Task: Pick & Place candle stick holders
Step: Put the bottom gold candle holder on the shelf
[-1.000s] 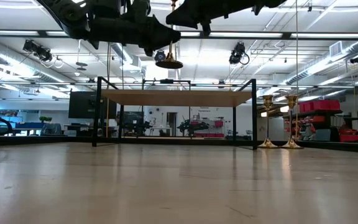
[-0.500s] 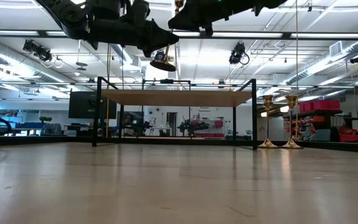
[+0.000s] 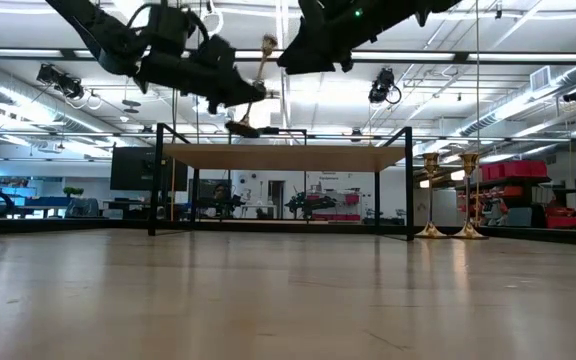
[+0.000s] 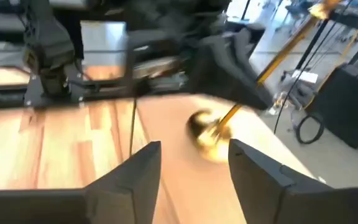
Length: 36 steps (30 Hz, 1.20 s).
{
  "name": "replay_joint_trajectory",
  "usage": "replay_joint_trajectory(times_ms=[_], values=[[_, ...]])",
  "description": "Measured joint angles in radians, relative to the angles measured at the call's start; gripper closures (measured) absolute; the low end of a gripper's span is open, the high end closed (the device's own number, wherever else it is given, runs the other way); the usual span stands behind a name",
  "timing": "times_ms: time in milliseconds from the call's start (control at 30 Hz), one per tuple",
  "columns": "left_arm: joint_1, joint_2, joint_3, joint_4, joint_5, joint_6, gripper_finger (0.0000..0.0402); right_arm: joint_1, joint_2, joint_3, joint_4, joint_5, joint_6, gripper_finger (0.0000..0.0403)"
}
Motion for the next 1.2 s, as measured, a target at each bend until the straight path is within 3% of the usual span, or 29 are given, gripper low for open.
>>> replay_joint_trajectory(times_ms=[333, 800, 1200], values=[[0.164, 0.001, 0.0, 0.009, 0.129, 0.0, 0.039, 0.009, 0.0, 0.0, -0.037, 0.001, 0.025, 0.0206], [0.259, 0.034, -0.012, 0.025, 0.111, 0.002, 0.039, 0.01, 0.0, 0.0, -0.017, -0.001, 0.025, 0.0206], [0.263, 0.121, -0.011, 0.096, 0.122, -0.003, 0.0389, 0.01, 0.0, 0.0, 0.001, -0.004, 0.006, 0.0206]])
